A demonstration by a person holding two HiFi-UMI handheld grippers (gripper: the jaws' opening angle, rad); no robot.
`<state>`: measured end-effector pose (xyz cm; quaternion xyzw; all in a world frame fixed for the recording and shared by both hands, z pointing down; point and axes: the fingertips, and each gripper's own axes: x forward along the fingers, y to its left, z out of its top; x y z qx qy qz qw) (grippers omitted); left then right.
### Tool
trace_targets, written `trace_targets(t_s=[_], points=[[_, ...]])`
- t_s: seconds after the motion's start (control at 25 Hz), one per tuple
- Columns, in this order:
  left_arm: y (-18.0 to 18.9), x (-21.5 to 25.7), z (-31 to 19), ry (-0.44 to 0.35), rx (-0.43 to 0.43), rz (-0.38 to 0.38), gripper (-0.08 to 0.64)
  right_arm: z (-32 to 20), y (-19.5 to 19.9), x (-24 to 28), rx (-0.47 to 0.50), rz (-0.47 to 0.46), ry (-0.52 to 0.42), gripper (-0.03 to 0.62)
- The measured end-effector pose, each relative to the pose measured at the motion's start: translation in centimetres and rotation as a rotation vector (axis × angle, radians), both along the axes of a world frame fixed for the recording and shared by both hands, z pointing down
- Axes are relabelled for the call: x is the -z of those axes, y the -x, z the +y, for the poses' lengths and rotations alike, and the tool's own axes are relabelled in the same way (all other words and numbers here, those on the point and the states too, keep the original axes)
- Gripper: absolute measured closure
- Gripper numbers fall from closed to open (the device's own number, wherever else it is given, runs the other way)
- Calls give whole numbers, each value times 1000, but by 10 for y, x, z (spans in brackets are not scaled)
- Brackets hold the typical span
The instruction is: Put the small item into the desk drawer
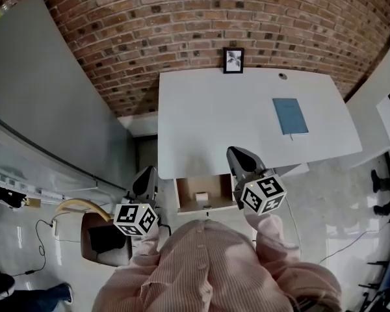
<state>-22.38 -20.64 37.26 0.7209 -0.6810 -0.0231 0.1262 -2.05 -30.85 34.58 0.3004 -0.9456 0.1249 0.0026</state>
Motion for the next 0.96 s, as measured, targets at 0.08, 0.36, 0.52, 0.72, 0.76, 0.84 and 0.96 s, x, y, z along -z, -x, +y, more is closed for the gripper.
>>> trace_targets(t_s=[0.08, 0.36, 0.52, 0.72, 0.76, 0.84, 0.96], points=[[0, -1, 1, 1, 5, -2, 560, -2, -4, -1, -11, -6, 8, 586], [0, 2, -1, 2, -4, -16, 560, -6, -7, 1, -31, 0, -4, 586], [1, 2, 1, 8, -2, -22, 560, -4, -6, -1, -34, 3, 0, 586], [-2, -1, 1, 13, -16, -20, 558, -2, -8, -4, -42, 13, 5, 586], [-2, -1, 2, 14, -19, -22, 560, -2, -8, -5, -42, 15, 6, 586], [-3, -1, 2, 16, -24, -25, 560, 0, -7, -6, -42, 19, 8, 586], [-4, -1, 2, 17, -28, -28, 559, 2, -7, -8, -44, 28, 8, 586]])
